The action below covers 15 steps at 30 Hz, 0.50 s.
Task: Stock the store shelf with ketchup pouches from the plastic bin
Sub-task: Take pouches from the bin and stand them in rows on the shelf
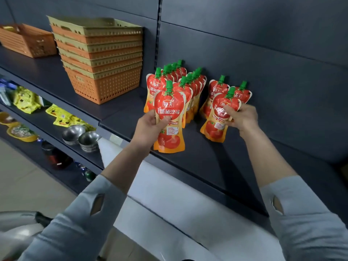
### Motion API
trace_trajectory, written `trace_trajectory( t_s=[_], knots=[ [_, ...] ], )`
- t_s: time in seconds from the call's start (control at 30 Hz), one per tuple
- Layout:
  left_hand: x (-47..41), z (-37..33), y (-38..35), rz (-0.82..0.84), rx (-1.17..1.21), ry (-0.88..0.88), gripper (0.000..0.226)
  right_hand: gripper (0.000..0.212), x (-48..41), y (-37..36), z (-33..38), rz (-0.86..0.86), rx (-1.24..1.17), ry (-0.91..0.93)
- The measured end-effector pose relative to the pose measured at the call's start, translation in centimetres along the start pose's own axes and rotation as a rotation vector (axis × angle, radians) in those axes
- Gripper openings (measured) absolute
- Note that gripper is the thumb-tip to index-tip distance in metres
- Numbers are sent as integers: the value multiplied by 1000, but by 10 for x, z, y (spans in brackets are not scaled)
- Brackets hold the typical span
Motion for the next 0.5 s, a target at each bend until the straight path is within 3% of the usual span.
trace_trajectory(
  t_s=[0.27,0.5],
  knots=[
    [-28,6,-21,-22,15,1,30,9,-67,-37,-17,-23,35,23],
    [-36,9,-30,9,0,-16,31,15,-122,-55,-36,-43,134,100]
  ],
)
Point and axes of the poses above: each hand's wrist, its own x-axis away from the middle knuckle, its own y-axis out of the back of the hand, z = x × y, the point moved 2 cm from there along -x, towards the middle knuckle, and after that the axes turned 6 degrees about -z, right-handed, at the moved point
